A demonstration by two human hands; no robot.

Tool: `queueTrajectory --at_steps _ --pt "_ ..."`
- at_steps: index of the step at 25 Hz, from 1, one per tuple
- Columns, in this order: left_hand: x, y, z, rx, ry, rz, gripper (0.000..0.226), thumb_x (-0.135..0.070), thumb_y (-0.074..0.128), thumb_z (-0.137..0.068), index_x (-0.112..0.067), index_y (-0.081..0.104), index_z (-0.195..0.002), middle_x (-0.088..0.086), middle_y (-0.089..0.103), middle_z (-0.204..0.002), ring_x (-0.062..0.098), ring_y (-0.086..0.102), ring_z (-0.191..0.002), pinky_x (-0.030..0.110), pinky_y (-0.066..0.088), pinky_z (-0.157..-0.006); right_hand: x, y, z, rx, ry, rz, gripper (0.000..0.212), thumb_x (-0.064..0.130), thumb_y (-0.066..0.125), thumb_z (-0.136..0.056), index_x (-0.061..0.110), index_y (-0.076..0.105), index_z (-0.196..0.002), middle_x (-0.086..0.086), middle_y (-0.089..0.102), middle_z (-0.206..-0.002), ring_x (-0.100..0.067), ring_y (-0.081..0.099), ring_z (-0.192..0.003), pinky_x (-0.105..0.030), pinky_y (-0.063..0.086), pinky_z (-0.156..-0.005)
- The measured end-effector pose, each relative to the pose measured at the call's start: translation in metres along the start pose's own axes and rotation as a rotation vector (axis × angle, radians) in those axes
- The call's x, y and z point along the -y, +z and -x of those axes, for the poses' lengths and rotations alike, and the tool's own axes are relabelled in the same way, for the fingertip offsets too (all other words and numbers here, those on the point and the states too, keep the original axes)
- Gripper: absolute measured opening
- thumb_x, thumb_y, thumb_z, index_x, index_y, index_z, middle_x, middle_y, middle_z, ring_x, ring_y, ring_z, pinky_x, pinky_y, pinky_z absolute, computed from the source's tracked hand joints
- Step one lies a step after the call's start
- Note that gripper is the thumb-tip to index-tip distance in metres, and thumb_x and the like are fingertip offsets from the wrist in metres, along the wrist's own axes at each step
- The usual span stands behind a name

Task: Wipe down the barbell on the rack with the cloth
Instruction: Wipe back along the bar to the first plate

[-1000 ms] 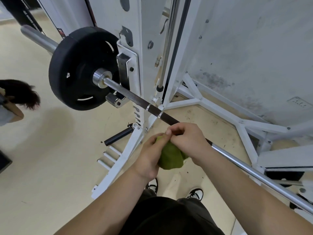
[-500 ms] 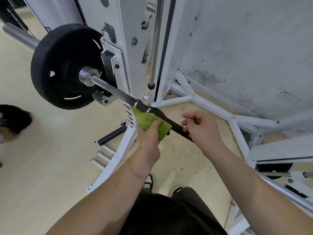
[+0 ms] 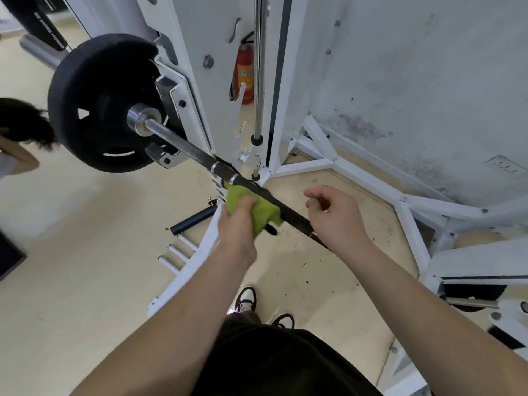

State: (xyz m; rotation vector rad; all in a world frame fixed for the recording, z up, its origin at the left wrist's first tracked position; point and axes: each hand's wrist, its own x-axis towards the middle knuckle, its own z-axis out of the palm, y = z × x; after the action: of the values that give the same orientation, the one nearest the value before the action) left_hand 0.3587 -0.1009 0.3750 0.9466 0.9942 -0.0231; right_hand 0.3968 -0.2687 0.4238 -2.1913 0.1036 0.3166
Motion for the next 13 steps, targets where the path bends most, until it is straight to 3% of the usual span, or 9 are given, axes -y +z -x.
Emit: queueTrajectory --at_steps 2,5,7,9,11,13 --pt "0.030 0.009 0.032 0.109 -0.037 -0.123 0.037 -0.018 0.075 -0.079 -0.011 0.071 -0.115 0.014 0.079 -0.105 0.033 0.076 -0.095 0.050 0.062 -0.090 -0.001 -0.001 -0.003 0.023 -0.040 0.018 0.025 0.015 0.057 -0.096 0.026 0.075 -0.110 0.010 0.073 -0.100 -0.010 0.068 -0.095 -0.035 0.056 -0.094" --pt "0.019 0.006 0.033 0.116 -0.072 -0.191 0.029 -0.022 0.078 -0.080 -0.005 0.073 -0.104 0.015 0.079 -0.090 0.035 0.075 -0.079 0.048 0.063 -0.077 -0.003 -0.004 -0.006 0.063 -0.049 0.029 0.024 0.016 0.057 -0.096 0.024 0.075 -0.110 0.012 0.073 -0.099 -0.010 0.068 -0.097 -0.036 0.055 -0.097" --pt "-0.006 -0.001 0.007 0.094 -0.076 -0.071 0.049 -0.031 0.074 -0.075 0.006 0.069 -0.106 0.022 0.066 -0.074 0.037 0.063 -0.060 0.044 0.054 -0.059 -0.005 -0.009 -0.002 0.053 -0.105 0.046 0.024 0.019 0.057 -0.097 0.025 0.074 -0.112 0.014 0.072 -0.100 -0.006 0.066 -0.095 -0.035 0.056 -0.094" --pt "-0.014 -0.006 -0.015 0.061 -0.055 -0.027 0.074 -0.038 0.071 -0.068 0.009 0.060 -0.124 0.030 0.060 -0.082 0.036 0.056 -0.061 0.039 0.049 -0.056 -0.007 -0.013 0.005 0.014 -0.223 0.063 0.021 0.021 0.057 -0.098 0.026 0.074 -0.110 0.015 0.071 -0.094 -0.006 0.065 -0.089 -0.033 0.056 -0.085" --pt "0.003 0.005 -0.011 0.017 0.033 -0.010 0.057 -0.035 0.063 -0.074 0.005 0.058 -0.114 0.038 0.065 -0.097 0.036 0.059 -0.065 0.036 0.049 -0.054 -0.009 -0.015 0.007 -0.012 -0.283 0.045 0.020 0.022 0.058 -0.097 0.027 0.074 -0.108 0.015 0.070 -0.089 -0.007 0.065 -0.086 -0.032 0.056 -0.081" --pt "0.028 0.021 0.017 0.114 0.068 -0.001 0.036 -0.025 0.046 -0.083 0.006 0.055 -0.100 0.035 0.064 -0.090 0.029 0.050 -0.056 0.028 0.042 -0.050 -0.012 -0.013 0.005 -0.018 -0.239 0.013 0.022 0.022 0.059 -0.096 0.030 0.073 -0.111 0.017 0.071 -0.092 -0.005 0.065 -0.087 -0.031 0.056 -0.083"
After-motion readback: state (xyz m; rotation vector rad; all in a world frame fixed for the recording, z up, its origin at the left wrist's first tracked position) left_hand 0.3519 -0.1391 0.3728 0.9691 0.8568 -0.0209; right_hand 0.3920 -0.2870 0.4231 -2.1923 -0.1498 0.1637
